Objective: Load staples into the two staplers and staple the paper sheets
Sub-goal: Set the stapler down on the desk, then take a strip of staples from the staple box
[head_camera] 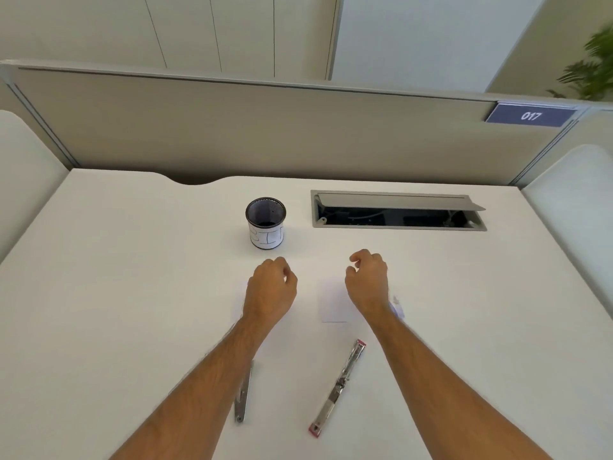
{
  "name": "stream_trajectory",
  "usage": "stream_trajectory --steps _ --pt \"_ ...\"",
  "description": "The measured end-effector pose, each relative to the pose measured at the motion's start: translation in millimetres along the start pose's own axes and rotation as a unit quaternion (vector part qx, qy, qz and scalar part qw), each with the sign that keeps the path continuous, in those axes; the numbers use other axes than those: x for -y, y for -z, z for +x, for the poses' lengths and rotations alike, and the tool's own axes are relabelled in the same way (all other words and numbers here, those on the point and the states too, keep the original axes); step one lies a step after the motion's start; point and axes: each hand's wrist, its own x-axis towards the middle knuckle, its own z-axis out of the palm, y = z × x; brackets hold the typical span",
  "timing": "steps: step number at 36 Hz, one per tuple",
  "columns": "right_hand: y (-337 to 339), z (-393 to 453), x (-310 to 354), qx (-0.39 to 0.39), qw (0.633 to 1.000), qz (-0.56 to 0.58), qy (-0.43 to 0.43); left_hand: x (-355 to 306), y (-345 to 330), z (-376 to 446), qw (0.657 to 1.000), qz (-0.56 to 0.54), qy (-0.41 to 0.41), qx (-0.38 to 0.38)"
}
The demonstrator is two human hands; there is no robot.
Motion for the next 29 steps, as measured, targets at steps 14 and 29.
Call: stream_trajectory --steps 14,29 --pt "38.4 -42.0 -87.5 0.018 0.981 -0.122 -0.150 -55.1 -61.1 -78.6 0.995 0.006 -0.026 0.096" --pt "48.2 -58.5 -95.5 0.023 0.992 -0.055 -0.111 -63.9 -86.0 -101.9 0.991 -0.111 0.022 0.073"
